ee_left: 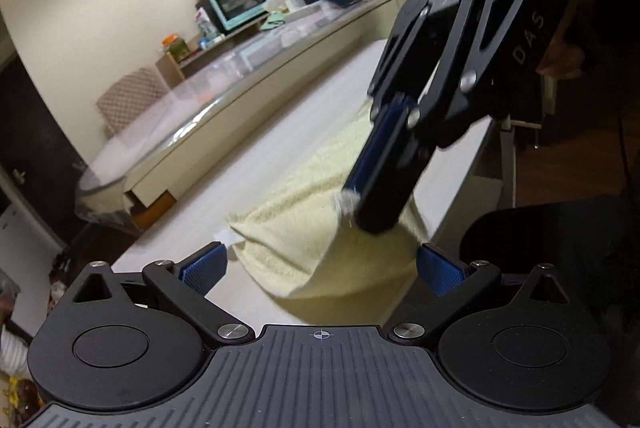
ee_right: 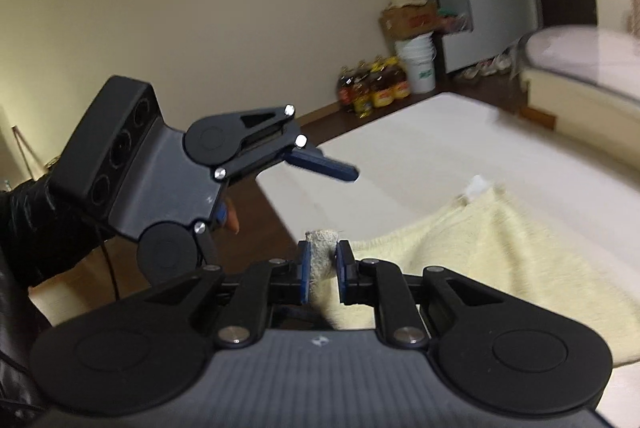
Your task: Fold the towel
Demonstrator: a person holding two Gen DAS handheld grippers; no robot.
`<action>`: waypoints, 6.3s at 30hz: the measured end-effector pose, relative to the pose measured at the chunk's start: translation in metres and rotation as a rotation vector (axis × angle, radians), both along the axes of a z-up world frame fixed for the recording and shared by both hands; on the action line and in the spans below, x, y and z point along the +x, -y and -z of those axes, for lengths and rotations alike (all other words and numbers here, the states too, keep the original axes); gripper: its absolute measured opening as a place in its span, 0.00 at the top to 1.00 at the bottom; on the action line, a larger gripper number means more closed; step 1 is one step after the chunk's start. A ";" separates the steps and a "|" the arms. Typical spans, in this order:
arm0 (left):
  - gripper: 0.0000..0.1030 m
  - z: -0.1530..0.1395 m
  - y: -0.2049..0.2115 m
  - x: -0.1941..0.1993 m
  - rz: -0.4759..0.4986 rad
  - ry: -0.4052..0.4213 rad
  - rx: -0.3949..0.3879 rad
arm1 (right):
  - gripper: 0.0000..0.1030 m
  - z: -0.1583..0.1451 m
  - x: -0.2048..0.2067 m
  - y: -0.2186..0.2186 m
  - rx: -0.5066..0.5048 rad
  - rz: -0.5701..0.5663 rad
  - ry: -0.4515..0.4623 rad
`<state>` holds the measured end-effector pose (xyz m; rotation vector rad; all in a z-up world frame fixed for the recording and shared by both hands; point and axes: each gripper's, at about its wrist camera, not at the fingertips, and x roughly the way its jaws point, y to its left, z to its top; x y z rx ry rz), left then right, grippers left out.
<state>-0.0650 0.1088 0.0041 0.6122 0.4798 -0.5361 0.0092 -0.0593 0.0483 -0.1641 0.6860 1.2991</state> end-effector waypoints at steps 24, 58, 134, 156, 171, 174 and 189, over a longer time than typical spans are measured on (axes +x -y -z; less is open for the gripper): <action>0.67 0.013 -0.030 -0.008 0.096 -0.095 0.024 | 0.65 0.011 0.017 -0.018 -0.029 0.013 -0.016; 0.72 0.017 -0.043 -0.014 0.052 -0.150 -0.039 | 0.91 0.045 0.144 -0.083 -0.306 0.131 0.194; 0.93 -0.032 -0.033 0.010 0.214 -0.212 -0.053 | 0.94 -0.024 -0.056 0.197 -0.015 0.461 0.119; 0.93 -0.033 -0.034 0.053 0.115 -0.232 -0.050 | 0.94 -0.001 -0.004 0.202 0.024 0.553 -0.007; 0.93 -0.014 -0.040 0.104 0.101 -0.303 -0.054 | 0.84 0.028 0.057 0.183 -0.088 0.484 -0.094; 0.93 -0.011 -0.041 0.102 0.095 -0.305 -0.050 | 0.75 0.038 0.065 0.181 -0.092 0.477 -0.139; 0.93 -0.003 -0.041 0.095 0.098 -0.316 -0.042 | 0.95 0.059 0.068 0.169 -0.097 0.481 -0.209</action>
